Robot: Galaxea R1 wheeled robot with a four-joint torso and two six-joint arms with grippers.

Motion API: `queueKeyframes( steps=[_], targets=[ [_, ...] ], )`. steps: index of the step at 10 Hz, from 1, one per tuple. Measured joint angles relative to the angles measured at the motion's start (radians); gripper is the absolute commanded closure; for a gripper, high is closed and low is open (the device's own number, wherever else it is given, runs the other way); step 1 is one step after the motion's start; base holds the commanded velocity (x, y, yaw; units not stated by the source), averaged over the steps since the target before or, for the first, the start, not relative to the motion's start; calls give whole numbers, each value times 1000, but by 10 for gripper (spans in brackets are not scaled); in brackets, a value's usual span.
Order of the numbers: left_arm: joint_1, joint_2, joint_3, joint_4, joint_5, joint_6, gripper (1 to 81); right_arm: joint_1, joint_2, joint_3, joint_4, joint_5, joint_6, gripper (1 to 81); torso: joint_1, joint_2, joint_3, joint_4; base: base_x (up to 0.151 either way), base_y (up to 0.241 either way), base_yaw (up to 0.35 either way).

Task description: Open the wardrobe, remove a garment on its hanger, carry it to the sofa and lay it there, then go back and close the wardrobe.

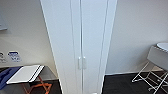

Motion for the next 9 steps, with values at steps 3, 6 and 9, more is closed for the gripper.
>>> queueKeyframes(
  steps=[3,6,9],
  targets=[
    [0,0,7,0,1,0,10,-4,-37,10,0,6,-1,10,1,0,0,0,106,0,0],
    [2,-7,8,0,0,0,10,1,-40,8,0,5,-1,10,1,0,0,0,110,0,0],
    [0,-23,7,0,-3,-1,10,7,-51,-19,1,6,0,10,2,0,0,0,110,0,0]
  ],
)
